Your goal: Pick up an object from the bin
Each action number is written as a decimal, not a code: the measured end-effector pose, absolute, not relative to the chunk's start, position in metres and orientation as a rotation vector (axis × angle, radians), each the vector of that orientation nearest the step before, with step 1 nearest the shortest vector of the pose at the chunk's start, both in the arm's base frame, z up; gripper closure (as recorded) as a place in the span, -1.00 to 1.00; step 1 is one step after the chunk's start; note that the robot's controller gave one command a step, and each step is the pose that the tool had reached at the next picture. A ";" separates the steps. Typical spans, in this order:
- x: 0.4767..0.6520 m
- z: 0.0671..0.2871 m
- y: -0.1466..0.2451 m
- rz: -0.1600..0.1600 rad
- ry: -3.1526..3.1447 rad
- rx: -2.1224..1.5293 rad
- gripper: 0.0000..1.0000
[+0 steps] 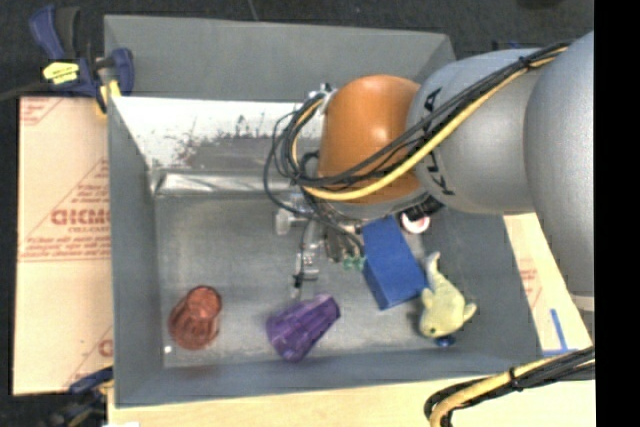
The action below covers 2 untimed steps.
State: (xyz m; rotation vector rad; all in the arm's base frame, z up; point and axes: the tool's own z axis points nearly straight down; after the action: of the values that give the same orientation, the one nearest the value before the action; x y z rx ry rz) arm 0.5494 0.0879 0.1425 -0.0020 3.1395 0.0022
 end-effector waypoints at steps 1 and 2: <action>0.522 0.102 0.051 0.004 3.131 0.115 -1.00; 0.516 0.087 0.005 0.000 3.113 -0.264 -1.00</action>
Offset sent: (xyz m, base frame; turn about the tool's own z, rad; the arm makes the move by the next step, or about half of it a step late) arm -0.0383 -0.1132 -0.0670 -0.3390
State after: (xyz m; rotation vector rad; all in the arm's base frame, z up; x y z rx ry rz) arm 0.5165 0.0048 0.0865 -0.2645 3.1132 0.0000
